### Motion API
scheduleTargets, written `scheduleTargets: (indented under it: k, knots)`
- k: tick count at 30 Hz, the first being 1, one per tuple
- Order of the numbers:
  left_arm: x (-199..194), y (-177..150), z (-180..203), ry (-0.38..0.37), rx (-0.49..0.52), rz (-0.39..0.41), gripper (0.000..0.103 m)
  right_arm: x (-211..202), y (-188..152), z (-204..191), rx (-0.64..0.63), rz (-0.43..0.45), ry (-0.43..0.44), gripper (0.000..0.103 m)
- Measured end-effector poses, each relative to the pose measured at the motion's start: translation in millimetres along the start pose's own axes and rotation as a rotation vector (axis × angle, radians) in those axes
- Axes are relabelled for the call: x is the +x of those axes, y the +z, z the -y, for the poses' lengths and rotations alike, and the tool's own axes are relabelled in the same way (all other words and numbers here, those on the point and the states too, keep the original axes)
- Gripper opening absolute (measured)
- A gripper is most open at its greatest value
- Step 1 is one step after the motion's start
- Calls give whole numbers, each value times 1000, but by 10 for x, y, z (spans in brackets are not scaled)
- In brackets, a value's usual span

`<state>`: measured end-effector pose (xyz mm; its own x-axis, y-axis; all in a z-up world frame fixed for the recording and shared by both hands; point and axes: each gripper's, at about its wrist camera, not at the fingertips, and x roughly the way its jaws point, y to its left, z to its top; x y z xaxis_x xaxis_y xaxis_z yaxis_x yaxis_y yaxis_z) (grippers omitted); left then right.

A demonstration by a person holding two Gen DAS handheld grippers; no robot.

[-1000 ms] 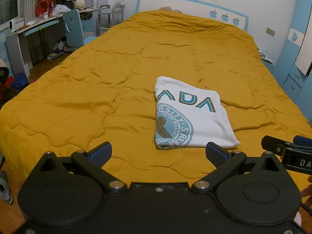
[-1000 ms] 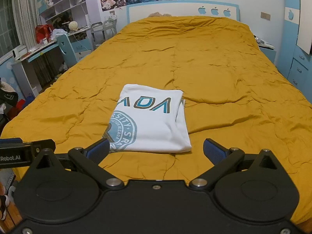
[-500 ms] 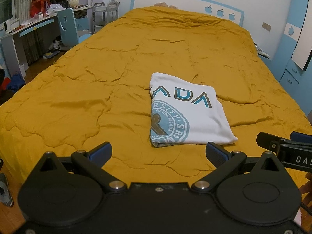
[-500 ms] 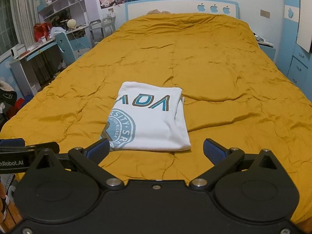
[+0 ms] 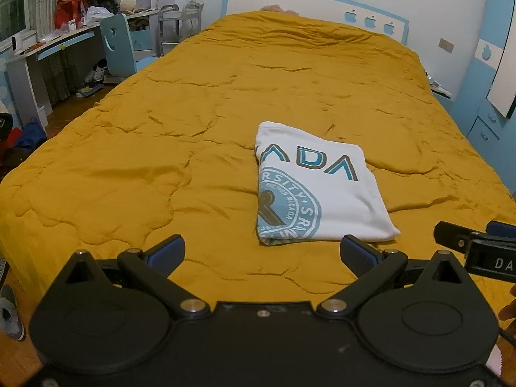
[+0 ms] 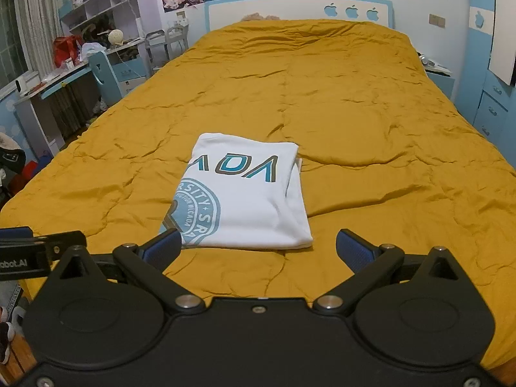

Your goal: Fold small clothes

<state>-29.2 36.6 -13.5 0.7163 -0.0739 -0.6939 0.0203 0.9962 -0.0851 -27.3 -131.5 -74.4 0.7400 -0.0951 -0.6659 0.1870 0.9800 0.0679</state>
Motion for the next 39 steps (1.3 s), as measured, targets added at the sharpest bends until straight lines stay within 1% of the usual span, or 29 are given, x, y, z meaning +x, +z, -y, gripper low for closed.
scheduleTargets:
  k: [9,39]
  knots:
    - [-5,21,-40,18,-12,-2,103,10,2,20,-6,-3,-8,103]
    - [15,26,-52,23,-5,-8,103,15,5,22,-16,-17,-2,103]
